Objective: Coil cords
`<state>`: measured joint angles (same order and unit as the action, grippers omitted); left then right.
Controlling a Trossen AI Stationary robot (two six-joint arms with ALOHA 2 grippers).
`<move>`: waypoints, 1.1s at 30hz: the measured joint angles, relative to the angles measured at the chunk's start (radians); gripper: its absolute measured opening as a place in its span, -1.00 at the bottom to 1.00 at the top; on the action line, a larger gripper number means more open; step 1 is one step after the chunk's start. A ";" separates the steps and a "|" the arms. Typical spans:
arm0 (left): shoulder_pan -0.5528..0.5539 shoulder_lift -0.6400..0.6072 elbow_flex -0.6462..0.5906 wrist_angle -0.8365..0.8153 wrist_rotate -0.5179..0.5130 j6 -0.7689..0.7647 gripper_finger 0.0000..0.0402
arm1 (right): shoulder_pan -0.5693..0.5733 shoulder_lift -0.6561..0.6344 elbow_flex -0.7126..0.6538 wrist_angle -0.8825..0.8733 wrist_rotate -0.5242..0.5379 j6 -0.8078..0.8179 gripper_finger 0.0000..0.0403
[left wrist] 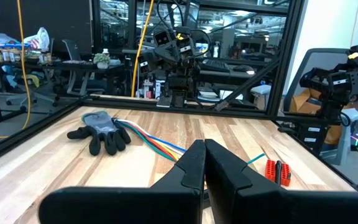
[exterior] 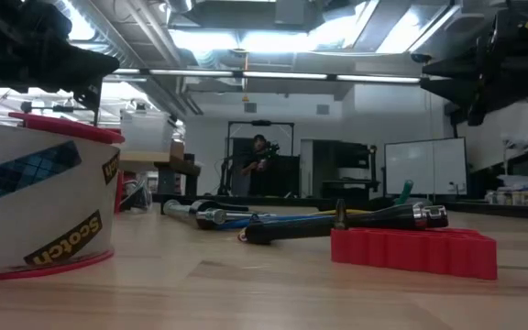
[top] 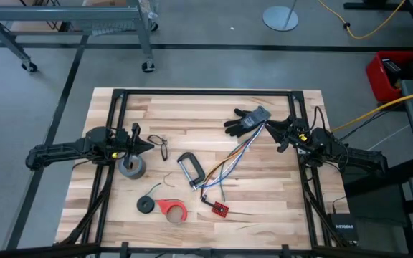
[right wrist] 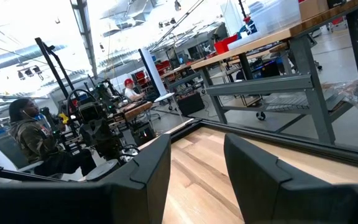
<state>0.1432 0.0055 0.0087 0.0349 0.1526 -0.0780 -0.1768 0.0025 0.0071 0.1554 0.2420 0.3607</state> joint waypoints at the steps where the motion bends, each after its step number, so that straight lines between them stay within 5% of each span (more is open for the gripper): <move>1: 0.000 0.000 0.000 0.000 0.000 0.000 -0.98 | 0.000 0.000 0.000 0.000 -0.002 0.000 -0.22; 15: 0.002 0.000 0.000 0.008 -0.009 0.035 -0.98 | 0.000 0.000 0.000 0.000 -0.076 -0.034 -0.22; 22: 0.003 -0.001 -0.001 0.132 -0.105 -0.063 -0.98 | 0.000 0.000 0.002 0.005 -0.157 -0.108 -0.22; 33: -0.002 -0.001 0.064 0.309 -0.052 -0.014 -0.98 | 0.000 0.000 0.021 0.006 -0.157 -0.138 -0.22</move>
<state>0.1417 0.0046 0.0724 0.3439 0.1009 -0.0924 -0.1768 0.0025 0.0284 0.1617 0.0853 0.2230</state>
